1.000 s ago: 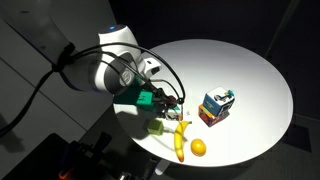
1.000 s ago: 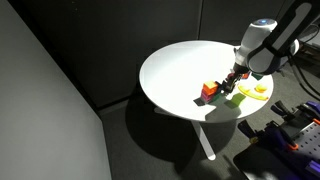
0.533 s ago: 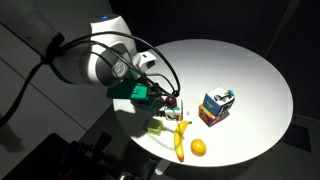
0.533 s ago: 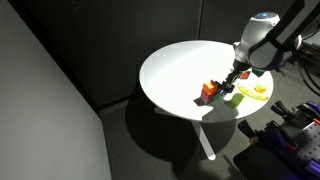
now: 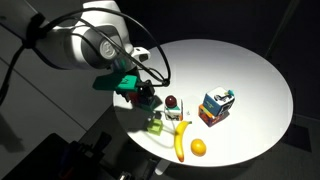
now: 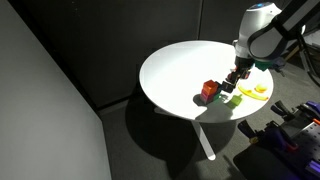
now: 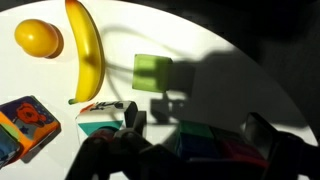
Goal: Put the yellow block on the table
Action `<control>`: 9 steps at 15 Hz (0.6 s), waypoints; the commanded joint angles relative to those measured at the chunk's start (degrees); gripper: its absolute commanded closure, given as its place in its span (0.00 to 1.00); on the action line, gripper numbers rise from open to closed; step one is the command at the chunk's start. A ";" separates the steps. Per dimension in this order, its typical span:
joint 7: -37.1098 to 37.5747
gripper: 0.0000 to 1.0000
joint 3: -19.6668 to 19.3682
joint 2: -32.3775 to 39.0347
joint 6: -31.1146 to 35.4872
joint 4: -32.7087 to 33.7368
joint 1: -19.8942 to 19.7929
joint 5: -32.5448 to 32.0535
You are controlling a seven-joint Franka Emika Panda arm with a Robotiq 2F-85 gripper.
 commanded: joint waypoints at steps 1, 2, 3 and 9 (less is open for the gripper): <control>0.29 0.00 2.17 -4.44 -5.57 -1.23 -0.84 2.54; 0.27 0.00 2.50 -5.04 -6.62 -1.24 -0.84 3.03; 0.16 0.00 2.88 -5.76 -7.69 -1.28 -0.88 3.65; -0.94 0.00 4.51 -9.19 -10.03 -1.94 -1.16 7.83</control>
